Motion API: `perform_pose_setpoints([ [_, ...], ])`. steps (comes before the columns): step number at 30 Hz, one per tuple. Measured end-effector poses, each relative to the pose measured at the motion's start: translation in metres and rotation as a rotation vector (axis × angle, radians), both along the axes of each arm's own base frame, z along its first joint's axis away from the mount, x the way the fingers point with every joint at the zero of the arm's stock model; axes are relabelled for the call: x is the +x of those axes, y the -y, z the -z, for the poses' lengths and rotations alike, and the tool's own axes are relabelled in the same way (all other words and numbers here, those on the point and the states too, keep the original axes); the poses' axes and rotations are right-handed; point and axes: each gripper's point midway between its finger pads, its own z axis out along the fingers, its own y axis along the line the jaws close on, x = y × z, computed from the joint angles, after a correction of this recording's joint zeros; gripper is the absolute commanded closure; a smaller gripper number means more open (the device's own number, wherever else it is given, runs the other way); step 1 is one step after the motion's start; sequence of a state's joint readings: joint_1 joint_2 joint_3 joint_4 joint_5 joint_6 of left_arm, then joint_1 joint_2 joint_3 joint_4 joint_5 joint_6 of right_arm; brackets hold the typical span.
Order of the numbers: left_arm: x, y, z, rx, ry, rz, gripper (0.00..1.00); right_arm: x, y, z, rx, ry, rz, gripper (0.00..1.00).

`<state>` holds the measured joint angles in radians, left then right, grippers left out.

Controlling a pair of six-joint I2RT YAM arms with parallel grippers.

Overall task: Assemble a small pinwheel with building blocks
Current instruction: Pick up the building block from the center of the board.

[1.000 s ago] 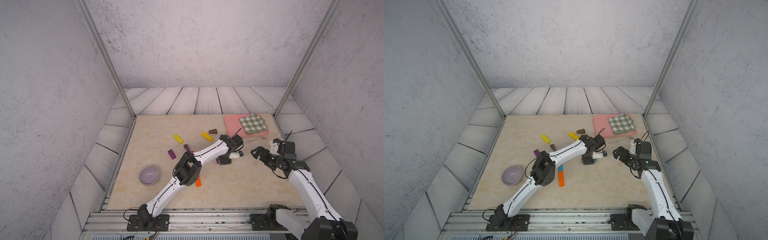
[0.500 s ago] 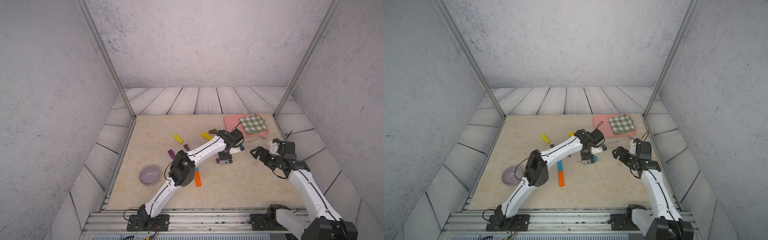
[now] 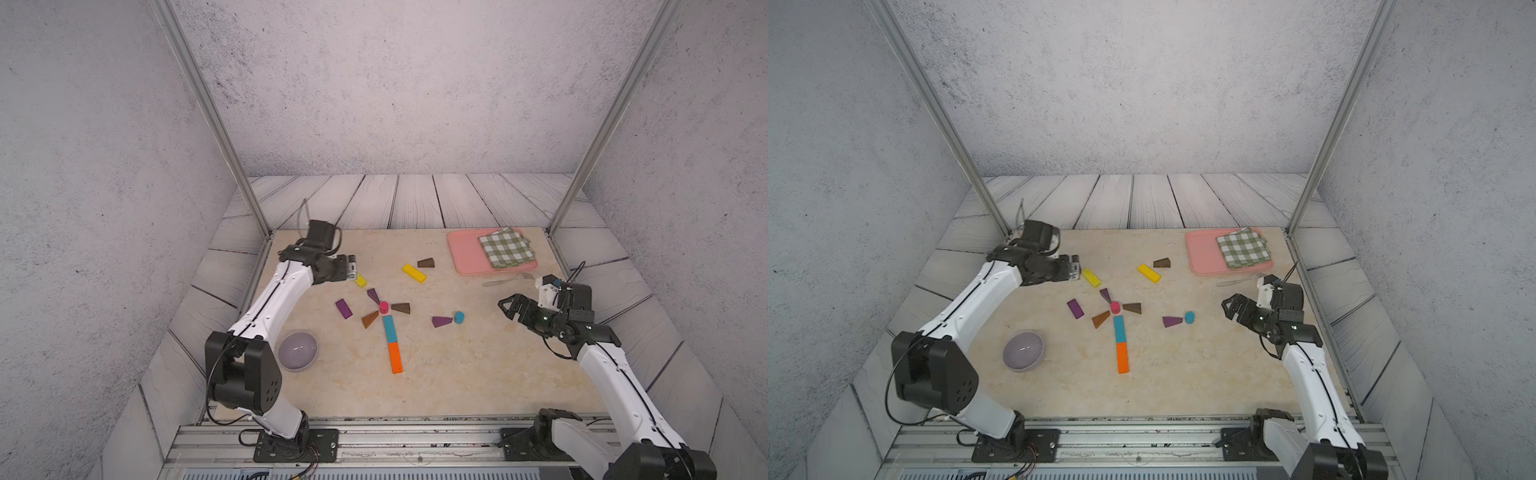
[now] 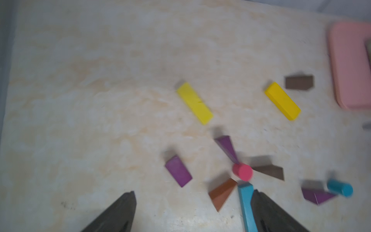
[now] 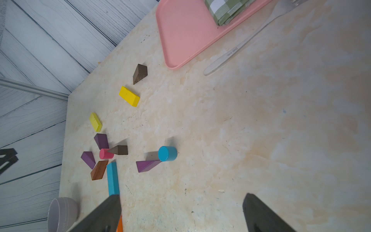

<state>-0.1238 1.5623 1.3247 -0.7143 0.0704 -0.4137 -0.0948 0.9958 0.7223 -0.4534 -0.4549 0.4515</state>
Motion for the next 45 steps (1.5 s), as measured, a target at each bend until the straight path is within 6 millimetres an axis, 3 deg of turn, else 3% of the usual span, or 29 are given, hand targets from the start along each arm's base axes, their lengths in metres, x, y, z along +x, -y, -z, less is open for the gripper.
perform_pose_setpoints([
  [2, -0.017, -0.027, 0.036, -0.032, -0.106, -0.137, 0.04, 0.0, -0.001, -0.001, 0.004, 0.006, -0.009, 0.01],
  [3, -0.025, -0.028, 0.053, -0.045, -0.166, -0.17, 0.09, 0.001, -0.002, -0.001, 0.004, 0.01, -0.012, 0.01],
  [6, -0.033, -0.013, 0.087, -0.084, -0.284, -0.192, 0.23, 0.0, -0.002, 0.0, 0.004, 0.012, -0.018, 0.01],
  [9, -0.032, -0.003, 0.105, -0.119, -0.332, -0.211, 0.27, -0.001, -0.003, 0.002, 0.003, 0.009, -0.023, 0.01],
  [13, -0.025, 0.001, 0.107, -0.134, -0.342, -0.239, 0.28, -0.001, -0.003, 0.003, 0.001, 0.01, -0.024, 0.01],
  [18, -0.005, 0.018, 0.102, -0.117, -0.32, -0.23, 0.21, -0.002, -0.003, 0.003, 0.0, 0.011, -0.024, 0.01],
  [24, -0.002, 0.039, 0.113, -0.066, -0.353, -0.195, 0.2, -0.002, -0.003, 0.003, 0.0, 0.011, -0.025, 0.01],
  [38, -0.006, 0.036, 0.139, -0.006, -0.429, -0.209, 0.4, -0.002, -0.003, 0.005, 0.0, 0.012, -0.024, 0.01],
  [45, -0.005, 0.036, 0.143, 0.002, -0.438, -0.197, 0.57, -0.002, -0.003, 0.005, 0.0, 0.012, -0.024, 0.01],
])
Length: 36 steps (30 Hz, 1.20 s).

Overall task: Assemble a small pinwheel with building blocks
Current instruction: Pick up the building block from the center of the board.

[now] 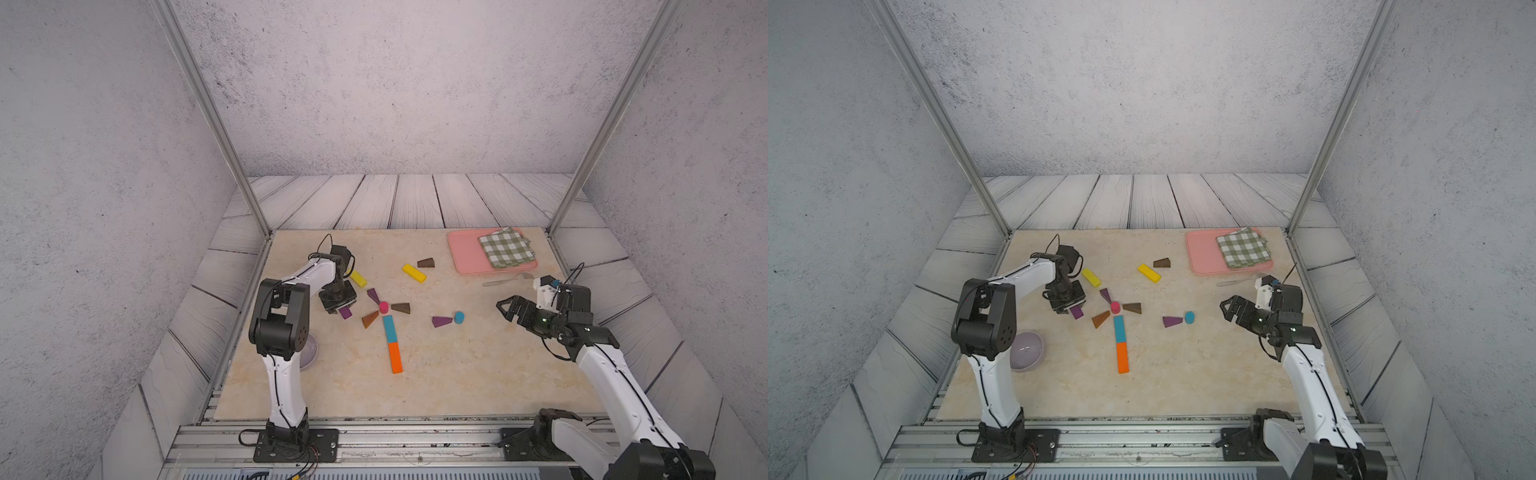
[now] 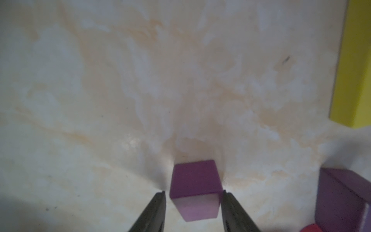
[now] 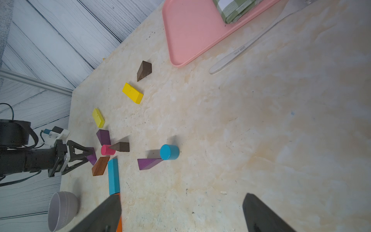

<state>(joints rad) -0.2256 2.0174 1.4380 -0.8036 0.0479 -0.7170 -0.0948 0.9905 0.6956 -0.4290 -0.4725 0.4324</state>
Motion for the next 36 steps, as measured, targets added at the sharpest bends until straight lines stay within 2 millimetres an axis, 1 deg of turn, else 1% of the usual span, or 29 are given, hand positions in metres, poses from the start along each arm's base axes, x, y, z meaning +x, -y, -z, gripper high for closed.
perform_pose_setpoints([
  [4, 0.002, 0.0, -0.001, 0.004, 0.006, 0.013, 0.62, 0.0, 0.0, 0.0, 0.0, 0.0, 0.0, 0.01],
  [9, 0.003, 0.0, -0.002, 0.009, 0.011, 0.05, 0.72, 0.0, 0.0, 0.0, 0.0, 0.0, 0.0, 0.01],
  [14, 0.006, 0.003, -0.005, 0.005, 0.022, 0.113, 0.79, 0.0, 0.0, 0.0, 0.0, 0.0, 0.0, 0.01],
  [16, 0.007, 0.005, -0.009, -0.008, 0.035, 0.143, 0.82, 0.0, 0.0, 0.0, 0.0, 0.0, 0.0, 0.01],
  [18, 0.01, 0.01, -0.018, -0.031, 0.063, 0.178, 0.84, 0.0, 0.0, 0.0, 0.002, 0.0, -0.002, 0.01],
  [21, 0.016, 0.022, -0.044, -0.097, 0.151, 0.232, 0.84, 0.0, -0.004, -0.002, 0.016, 0.007, -0.016, 0.01],
  [23, 0.02, 0.034, -0.071, -0.161, 0.247, 0.276, 0.84, 0.001, -0.008, -0.006, 0.036, 0.022, -0.037, 0.01],
  [25, 0.021, 0.046, -0.1, -0.231, 0.345, 0.32, 0.84, 0.002, -0.013, -0.01, 0.061, 0.04, -0.063, 0.05],
  [28, 0.021, 0.068, -0.145, -0.362, 0.499, 0.4, 0.84, 0.002, -0.027, -0.02, 0.107, 0.076, -0.125, 0.12],
  [30, 0.02, 0.085, -0.169, -0.458, 0.583, 0.452, 0.85, 0.0, -0.041, -0.025, 0.126, 0.095, -0.181, 0.15],
  [32, 0.018, 0.102, -0.189, -0.552, 0.657, 0.498, 0.85, -0.006, -0.062, -0.03, 0.136, 0.104, -0.261, 0.18],
  [33, 0.017, 0.11, -0.196, -0.593, 0.682, 0.515, 0.85, -0.009, -0.073, -0.033, 0.135, 0.109, -0.302, 0.18],
  [36, 0.011, 0.139, -0.207, -0.717, 0.732, 0.556, 0.85, -0.018, -0.109, -0.046, 0.121, 0.132, -0.432, 0.25],
])
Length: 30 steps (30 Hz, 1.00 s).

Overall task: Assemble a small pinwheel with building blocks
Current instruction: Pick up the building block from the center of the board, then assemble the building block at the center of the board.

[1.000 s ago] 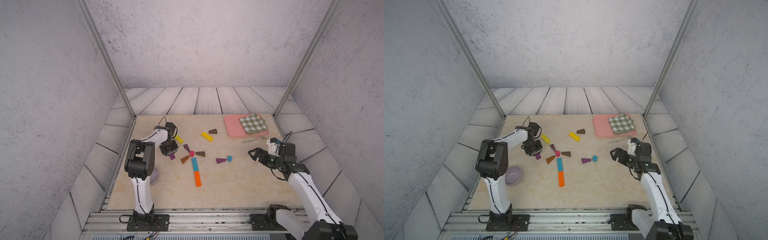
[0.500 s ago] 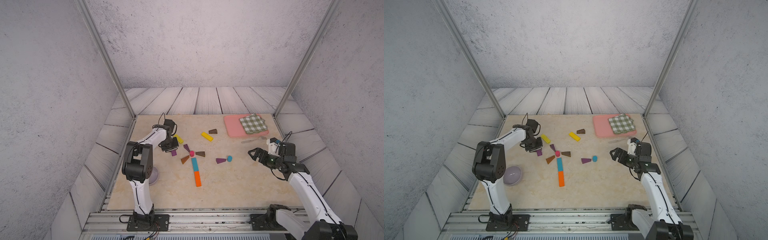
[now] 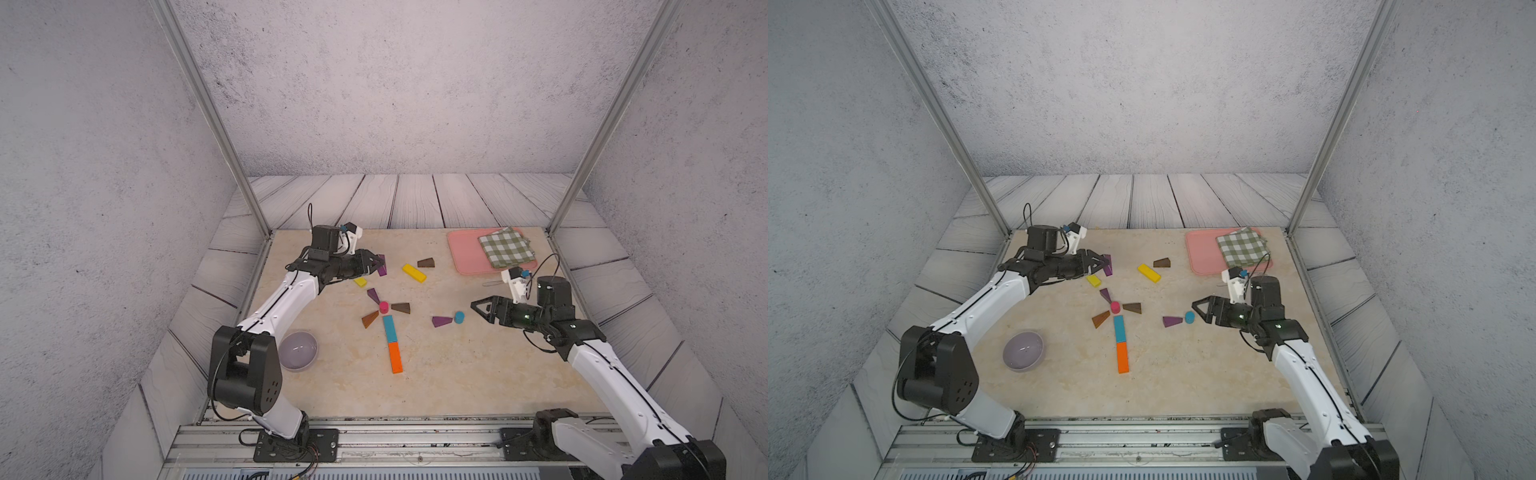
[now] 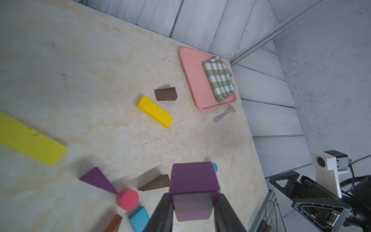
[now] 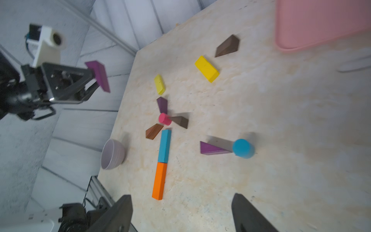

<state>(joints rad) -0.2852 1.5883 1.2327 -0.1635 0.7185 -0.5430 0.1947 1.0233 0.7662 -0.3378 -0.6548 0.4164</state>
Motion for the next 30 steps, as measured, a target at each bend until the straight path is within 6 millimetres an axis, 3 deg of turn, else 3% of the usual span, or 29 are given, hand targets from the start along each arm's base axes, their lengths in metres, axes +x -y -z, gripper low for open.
perform_pose_setpoints([
  [4, -0.013, 0.041, -0.013, -0.125, 0.021, 0.088, 0.84, -0.003, -0.028, -0.012, -0.003, 0.028, -0.076, 0.35],
  [7, -0.021, 0.072, -0.027, -0.202, 0.05, 0.156, 0.84, 0.0, -0.031, -0.013, -0.003, 0.029, -0.061, 0.4],
  [12, -0.032, 0.11, -0.028, -0.276, 0.036, 0.243, 0.84, 0.006, -0.032, -0.015, -0.011, 0.028, -0.025, 0.46],
  [19, -0.039, 0.135, -0.015, -0.299, -0.027, 0.271, 0.85, 0.017, -0.036, -0.017, -0.026, 0.03, 0.015, 0.49],
  [30, -0.054, 0.168, -0.02, -0.287, -0.064, 0.306, 0.85, 0.042, -0.047, -0.019, -0.103, 0.074, 0.03, 0.55],
])
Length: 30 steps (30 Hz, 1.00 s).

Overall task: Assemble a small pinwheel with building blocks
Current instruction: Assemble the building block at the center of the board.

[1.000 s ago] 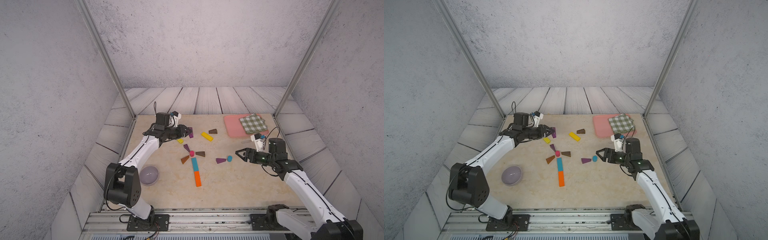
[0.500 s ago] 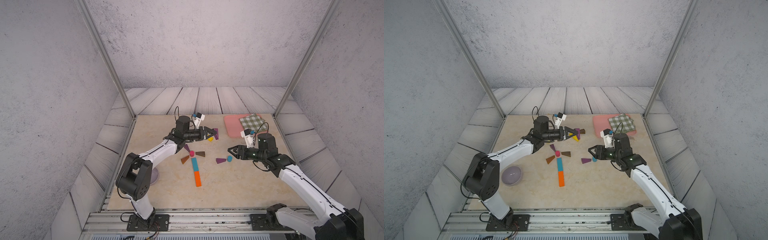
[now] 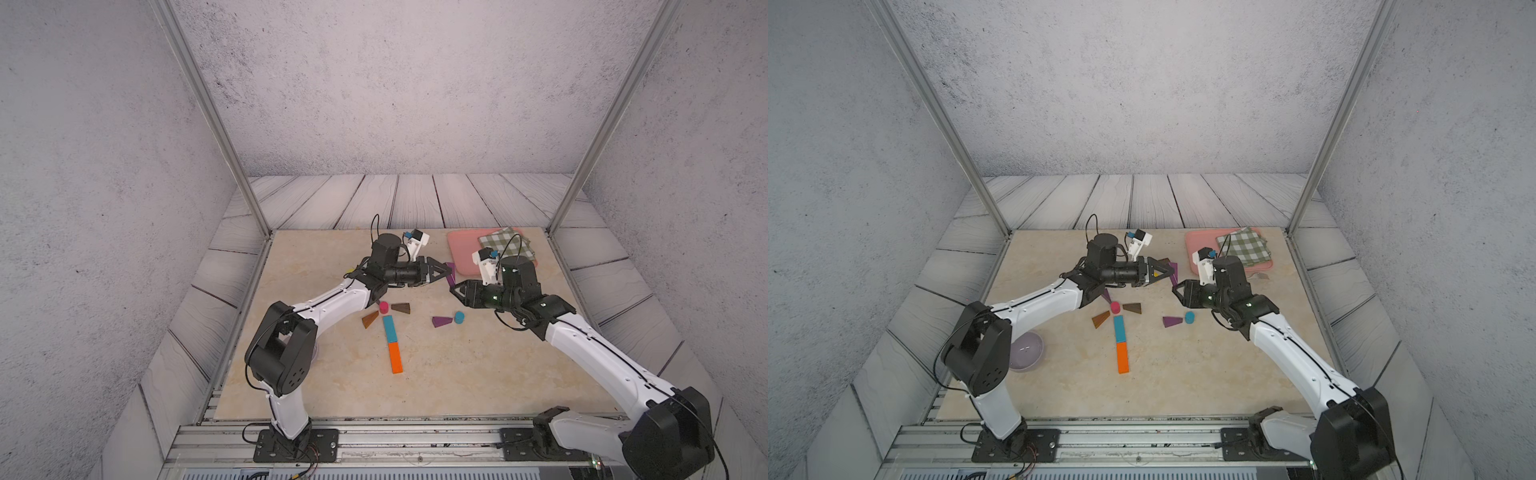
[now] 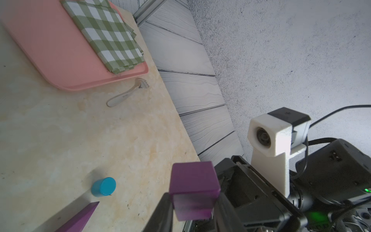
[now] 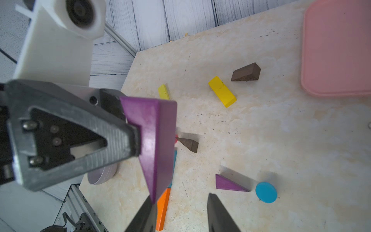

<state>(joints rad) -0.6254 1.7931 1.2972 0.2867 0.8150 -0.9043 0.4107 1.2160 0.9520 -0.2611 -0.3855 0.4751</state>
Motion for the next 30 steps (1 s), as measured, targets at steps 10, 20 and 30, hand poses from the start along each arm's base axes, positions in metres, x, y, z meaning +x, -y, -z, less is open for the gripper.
perform_pose_setpoints([
  [10, 0.001, 0.007, 0.023, 0.057, -0.071, 0.005, 0.85, 0.01, 0.0, 0.004, -0.033, 0.021, 0.019, 0.64],
  [20, -0.008, 0.012, 0.024, 0.069, -0.085, 0.029, 0.85, 0.019, -0.003, 0.013, -0.042, -0.001, 0.039, 0.77],
  [30, -0.004, 0.015, 0.027, 0.075, -0.093, 0.022, 0.64, 0.022, 0.001, 0.016, -0.037, -0.029, 0.082, 1.0],
])
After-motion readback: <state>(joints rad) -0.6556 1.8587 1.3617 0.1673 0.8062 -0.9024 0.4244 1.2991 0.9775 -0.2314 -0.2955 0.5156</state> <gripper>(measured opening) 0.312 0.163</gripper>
